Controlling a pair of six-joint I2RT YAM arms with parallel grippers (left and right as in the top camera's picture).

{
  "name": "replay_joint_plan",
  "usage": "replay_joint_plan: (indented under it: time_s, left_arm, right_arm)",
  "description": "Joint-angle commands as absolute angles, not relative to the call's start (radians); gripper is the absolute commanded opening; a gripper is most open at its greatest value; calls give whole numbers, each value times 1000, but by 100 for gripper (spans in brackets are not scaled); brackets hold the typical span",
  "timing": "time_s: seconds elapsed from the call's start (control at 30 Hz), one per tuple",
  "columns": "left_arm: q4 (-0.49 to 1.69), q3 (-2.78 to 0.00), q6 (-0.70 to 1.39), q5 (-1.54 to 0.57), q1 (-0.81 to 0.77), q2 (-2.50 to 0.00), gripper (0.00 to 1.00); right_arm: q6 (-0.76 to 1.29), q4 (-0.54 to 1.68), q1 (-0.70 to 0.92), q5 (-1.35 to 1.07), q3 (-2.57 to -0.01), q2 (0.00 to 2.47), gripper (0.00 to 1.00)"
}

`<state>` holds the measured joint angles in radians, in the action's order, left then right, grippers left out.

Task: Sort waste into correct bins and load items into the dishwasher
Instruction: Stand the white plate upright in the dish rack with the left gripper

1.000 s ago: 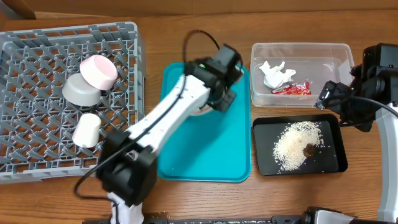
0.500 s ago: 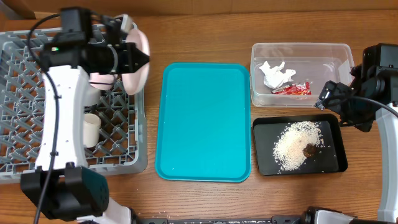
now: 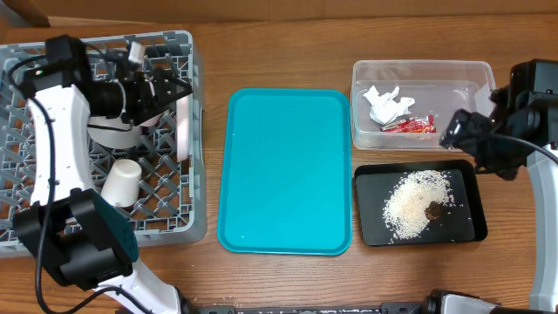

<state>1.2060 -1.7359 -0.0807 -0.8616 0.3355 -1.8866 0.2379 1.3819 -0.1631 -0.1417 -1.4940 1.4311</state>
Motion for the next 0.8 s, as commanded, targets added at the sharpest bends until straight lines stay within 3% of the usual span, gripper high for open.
replay_joint_plan:
  time_s: [0.0,0.13,0.23,0.53,0.63,0.77]
  left_arm:
    - [1216,-1735,-55,-625,330,-1758,100]
    - [1217,-1735,97,-189,227,-1661,100]
    - [1262,-1735,146,-65,167,-1647,100]
    - [1566,-1720,153,-45,103,-1613,100]
    - [1544,-1657,130,-53,101,-1520,100]
    - [1347,-1422,82,-90,97,-1218,100]
  right_arm:
    - [114,1274,-124,-418,-1523,1407,91]
    - [92,1122,-4,-351,-1523,1419,96]
    - [84,1085,66,-285,-1523,1448,99]
    - [104,1190,111,-217,-1496,1499,100]
    - [110,1181,110,-197,-1456,1431,100]
    - [130,1061,110,-149,-1271,1179,100]
